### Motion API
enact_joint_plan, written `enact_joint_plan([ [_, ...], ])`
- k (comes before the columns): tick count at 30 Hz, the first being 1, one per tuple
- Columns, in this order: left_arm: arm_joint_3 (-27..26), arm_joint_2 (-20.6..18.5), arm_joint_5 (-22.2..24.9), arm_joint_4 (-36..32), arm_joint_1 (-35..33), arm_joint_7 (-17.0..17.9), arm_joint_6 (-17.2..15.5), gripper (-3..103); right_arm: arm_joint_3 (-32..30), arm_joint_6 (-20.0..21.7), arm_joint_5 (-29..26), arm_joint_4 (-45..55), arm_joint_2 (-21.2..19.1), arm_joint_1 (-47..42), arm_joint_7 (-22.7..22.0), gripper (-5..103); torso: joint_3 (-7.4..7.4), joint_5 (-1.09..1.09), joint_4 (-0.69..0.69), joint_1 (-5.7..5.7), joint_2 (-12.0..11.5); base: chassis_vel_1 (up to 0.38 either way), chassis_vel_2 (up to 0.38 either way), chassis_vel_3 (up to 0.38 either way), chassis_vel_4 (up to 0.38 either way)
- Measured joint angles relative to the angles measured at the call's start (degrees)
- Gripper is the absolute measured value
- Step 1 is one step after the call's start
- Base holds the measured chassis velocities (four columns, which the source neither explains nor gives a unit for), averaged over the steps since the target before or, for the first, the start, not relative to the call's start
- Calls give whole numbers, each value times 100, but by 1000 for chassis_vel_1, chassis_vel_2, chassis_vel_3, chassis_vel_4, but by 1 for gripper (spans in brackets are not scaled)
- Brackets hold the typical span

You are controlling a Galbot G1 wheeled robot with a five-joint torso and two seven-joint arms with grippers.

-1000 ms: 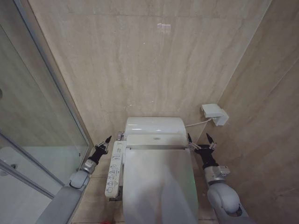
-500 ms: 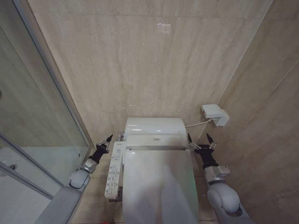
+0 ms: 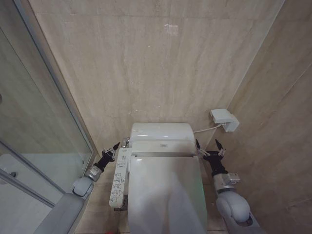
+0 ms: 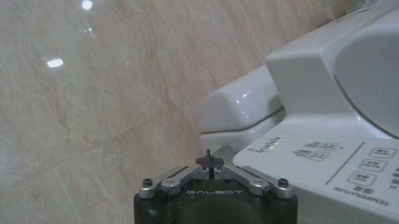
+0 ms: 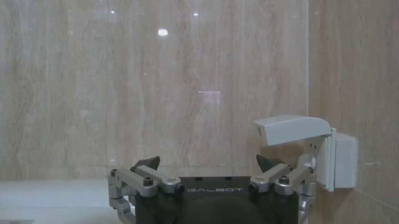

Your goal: Open the toilet lid, clean the toilet bowl with a toilet brush, close the toilet lid, and flush.

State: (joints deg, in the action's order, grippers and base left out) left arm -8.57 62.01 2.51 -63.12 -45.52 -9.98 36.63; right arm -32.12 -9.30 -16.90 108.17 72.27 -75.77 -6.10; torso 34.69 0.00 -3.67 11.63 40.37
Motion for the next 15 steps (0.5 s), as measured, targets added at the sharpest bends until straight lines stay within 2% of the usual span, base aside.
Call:
enact_joint_plan([
  [15,144,140,-6,521,160,-68,117,0,0,0,0,0,0,0,0,100,0,1,2,0,0,0,0,0,0],
])
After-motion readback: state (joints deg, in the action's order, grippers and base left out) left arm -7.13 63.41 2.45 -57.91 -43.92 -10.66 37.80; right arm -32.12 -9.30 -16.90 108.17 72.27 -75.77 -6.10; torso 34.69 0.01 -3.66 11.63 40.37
